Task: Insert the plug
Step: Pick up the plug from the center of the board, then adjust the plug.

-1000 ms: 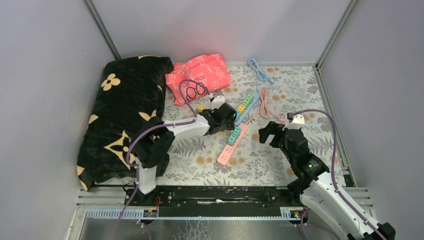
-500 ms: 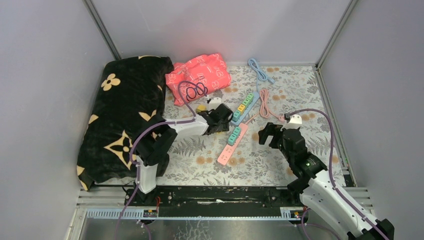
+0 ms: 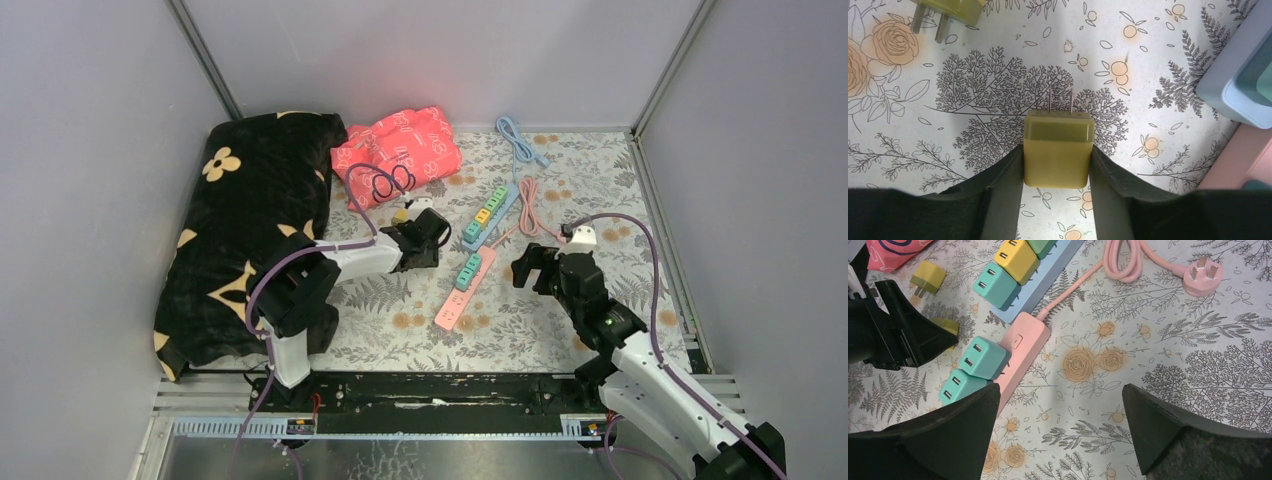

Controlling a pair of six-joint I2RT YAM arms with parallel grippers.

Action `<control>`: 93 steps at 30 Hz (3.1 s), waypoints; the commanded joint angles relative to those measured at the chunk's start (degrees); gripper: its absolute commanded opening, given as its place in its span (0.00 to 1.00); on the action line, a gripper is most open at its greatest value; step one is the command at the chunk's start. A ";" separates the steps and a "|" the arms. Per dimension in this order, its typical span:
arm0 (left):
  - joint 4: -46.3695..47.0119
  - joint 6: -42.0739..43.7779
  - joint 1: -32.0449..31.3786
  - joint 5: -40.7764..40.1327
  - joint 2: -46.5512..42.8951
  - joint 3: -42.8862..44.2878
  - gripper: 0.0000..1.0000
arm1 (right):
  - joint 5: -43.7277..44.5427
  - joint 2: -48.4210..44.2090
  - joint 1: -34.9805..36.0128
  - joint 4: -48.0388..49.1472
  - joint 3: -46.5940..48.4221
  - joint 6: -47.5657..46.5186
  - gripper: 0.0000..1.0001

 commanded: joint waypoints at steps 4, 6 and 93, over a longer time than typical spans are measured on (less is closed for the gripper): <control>1.45 4.03 -0.04 1.94 -2.87 -2.39 0.41 | -2.80 1.16 0.39 4.84 1.20 -0.99 0.99; 1.45 5.16 -0.02 2.39 -4.97 -3.38 0.38 | -4.03 1.82 0.44 4.90 1.76 -1.25 0.99; 5.11 31.75 -12.94 9.43 -37.76 -6.34 0.35 | -74.15 46.33 -3.90 13.37 34.18 19.89 0.05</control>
